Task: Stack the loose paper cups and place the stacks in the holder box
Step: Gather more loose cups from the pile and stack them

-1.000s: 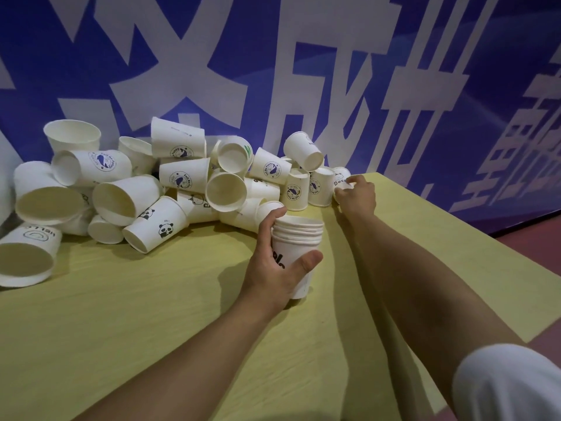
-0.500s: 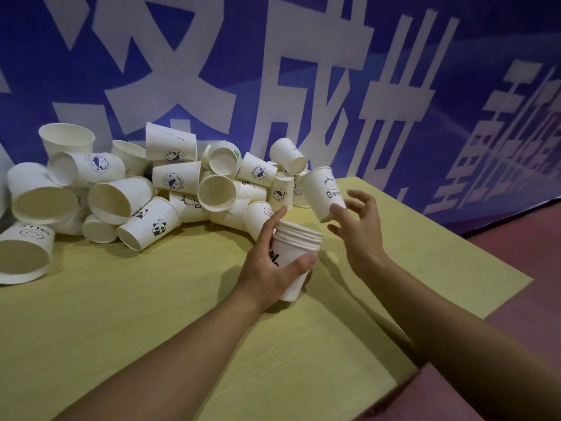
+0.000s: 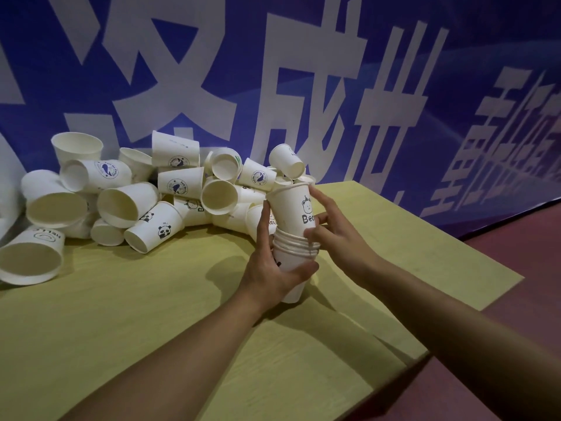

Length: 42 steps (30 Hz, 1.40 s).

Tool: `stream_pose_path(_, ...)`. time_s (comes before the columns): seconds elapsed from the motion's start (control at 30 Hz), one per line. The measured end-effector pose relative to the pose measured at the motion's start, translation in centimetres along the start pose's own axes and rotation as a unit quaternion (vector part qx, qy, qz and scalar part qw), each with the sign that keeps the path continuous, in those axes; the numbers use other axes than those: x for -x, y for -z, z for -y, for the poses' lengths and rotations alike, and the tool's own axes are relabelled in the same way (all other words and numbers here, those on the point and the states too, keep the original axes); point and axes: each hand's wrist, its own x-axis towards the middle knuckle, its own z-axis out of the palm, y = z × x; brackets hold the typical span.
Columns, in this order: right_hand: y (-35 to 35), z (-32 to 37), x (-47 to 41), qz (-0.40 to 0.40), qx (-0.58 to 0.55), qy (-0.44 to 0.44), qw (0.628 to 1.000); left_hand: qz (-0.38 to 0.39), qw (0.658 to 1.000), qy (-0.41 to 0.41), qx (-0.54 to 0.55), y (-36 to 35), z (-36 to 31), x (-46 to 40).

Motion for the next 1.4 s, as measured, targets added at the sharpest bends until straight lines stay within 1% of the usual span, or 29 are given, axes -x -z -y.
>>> stream_pose_path(0.17, 0.4, -0.6, -0.7, -0.020, 0.047, 0.035, 0.998, -0.004, 1.000, 0.002, 0.018, 0.0, 0.0, -0.2)
stream_pose_path(0.27, 0.5, -1.1, -1.0, -0.035, 0.063, 0.051, 0.996, -0.039, 0.998, 0.014, 0.037, 0.1, -0.3, -0.1)
stream_pose_path(0.4, -0.1, -2.8, 0.0, -0.031, 0.098, 0.087, 0.991, -0.075, 0.997, -0.004, 0.018, 0.2, -0.4, 0.0)
stream_pose_path(0.47, -0.3, -3.6, 0.0, -0.037, 0.086, 0.084, 0.992, -0.084, 0.996, 0.001, 0.030, 0.1, -0.2, -0.2)
stream_pose_path(0.57, -0.1, -4.6, -1.5, -0.084, 0.051, 0.083, 0.992, -0.098, 0.994, 0.025, 0.047, 0.0, 0.0, -0.4)
stream_pose_path(0.6, 0.0, -5.0, -2.6, -0.107, 0.059, 0.075, 0.990, -0.102, 0.993, 0.029, 0.053, 0.0, 0.0, -0.5)
stream_pose_path(0.67, 0.3, -6.3, -5.7, -0.147, 0.117, 0.036, 0.981, -0.103, 0.993, 0.029, 0.054, 0.0, 0.1, -0.5)
stream_pose_path(0.73, 0.6, -7.6, -9.1, -0.160, 0.180, -0.013, 0.971, -0.103, 0.993, 0.028, 0.052, 0.0, 0.1, -0.6)
stream_pose_path(0.8, 1.1, -8.7, -12.1, -0.162, 0.232, -0.027, 0.959, -0.103, 0.993, 0.030, 0.052, 0.1, 0.2, -0.7)
stream_pose_path(0.87, 1.5, -9.3, -14.3, -0.160, 0.281, -0.018, 0.946, -0.104, 0.992, 0.032, 0.059, 0.2, 0.4, -0.8)
stream_pose_path(1.03, 1.7, -11.0, -17.6, -0.126, 0.332, -0.041, 0.934, -0.103, 0.991, 0.035, 0.073, 0.2, 0.6, -1.1)
stream_pose_path(1.1, 1.8, -11.7, -18.1, -0.135, 0.331, -0.044, 0.933, -0.102, 0.991, 0.034, 0.078, 0.2, 0.7, -1.2)
stream_pose_path(1.23, 1.8, -11.4, -17.9, -0.213, 0.268, -0.009, 0.940, -0.093, 0.992, 0.027, 0.084, 0.2, 0.7, -1.2)
stream_pose_path(1.4, 2.5, -9.8, -15.2, -0.235, 0.217, -0.025, 0.947, -0.070, 0.992, 0.020, 0.100, 0.2, 0.3, -0.8)
